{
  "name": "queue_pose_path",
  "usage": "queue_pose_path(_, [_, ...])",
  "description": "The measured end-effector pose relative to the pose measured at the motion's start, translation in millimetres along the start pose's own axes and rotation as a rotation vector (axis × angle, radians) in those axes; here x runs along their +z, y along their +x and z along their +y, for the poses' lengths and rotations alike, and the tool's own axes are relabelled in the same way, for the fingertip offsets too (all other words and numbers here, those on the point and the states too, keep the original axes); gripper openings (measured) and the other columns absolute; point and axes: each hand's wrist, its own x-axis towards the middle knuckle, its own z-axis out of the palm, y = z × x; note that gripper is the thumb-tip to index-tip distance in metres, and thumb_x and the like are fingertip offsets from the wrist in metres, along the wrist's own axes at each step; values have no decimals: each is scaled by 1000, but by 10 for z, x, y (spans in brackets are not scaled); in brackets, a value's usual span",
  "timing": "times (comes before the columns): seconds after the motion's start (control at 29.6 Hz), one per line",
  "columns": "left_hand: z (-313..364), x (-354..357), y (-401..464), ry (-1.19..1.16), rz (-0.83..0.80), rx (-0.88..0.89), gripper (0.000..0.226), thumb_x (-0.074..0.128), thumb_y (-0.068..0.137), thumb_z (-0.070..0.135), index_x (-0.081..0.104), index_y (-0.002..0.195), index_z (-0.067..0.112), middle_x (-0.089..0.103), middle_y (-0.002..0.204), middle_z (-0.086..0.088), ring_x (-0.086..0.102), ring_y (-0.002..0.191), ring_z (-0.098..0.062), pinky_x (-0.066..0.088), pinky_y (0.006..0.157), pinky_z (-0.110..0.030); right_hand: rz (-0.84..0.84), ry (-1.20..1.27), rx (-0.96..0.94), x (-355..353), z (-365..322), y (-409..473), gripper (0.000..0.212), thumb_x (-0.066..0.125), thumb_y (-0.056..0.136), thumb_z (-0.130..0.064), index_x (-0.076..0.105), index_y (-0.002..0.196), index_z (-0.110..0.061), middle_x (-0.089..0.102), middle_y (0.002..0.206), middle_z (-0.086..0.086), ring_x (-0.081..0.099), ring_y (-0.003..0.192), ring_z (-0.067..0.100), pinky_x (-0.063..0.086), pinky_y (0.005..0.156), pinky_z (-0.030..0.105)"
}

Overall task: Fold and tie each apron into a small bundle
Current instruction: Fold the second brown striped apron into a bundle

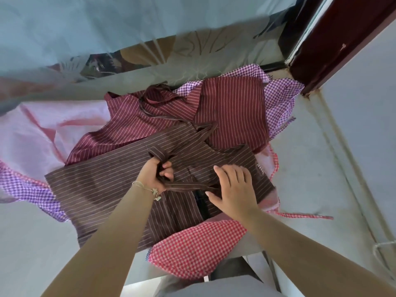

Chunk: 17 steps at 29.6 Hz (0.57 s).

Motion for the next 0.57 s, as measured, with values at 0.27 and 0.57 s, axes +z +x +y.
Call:
queue_pose_path(0.27, [236,-203,-104,19,106,40,10,50,98,22,51,95,13,40,58,2,31,38,-5,26,32,-13,-142,-3,348,89,19,-49,50,73,77,-23,57,122,-9,59,111,12,61,99,30,53,79,43])
queue_pose_path(0.57, [865,-1005,-230,465,240,187,22,42,101,27,56,111,13,66,67,3,40,37,-5,29,32,-15,-353,581,102,-215,-1256,135,37,51,96,-26,49,133,-23,60,94,-17,54,60,-5,41,52,10])
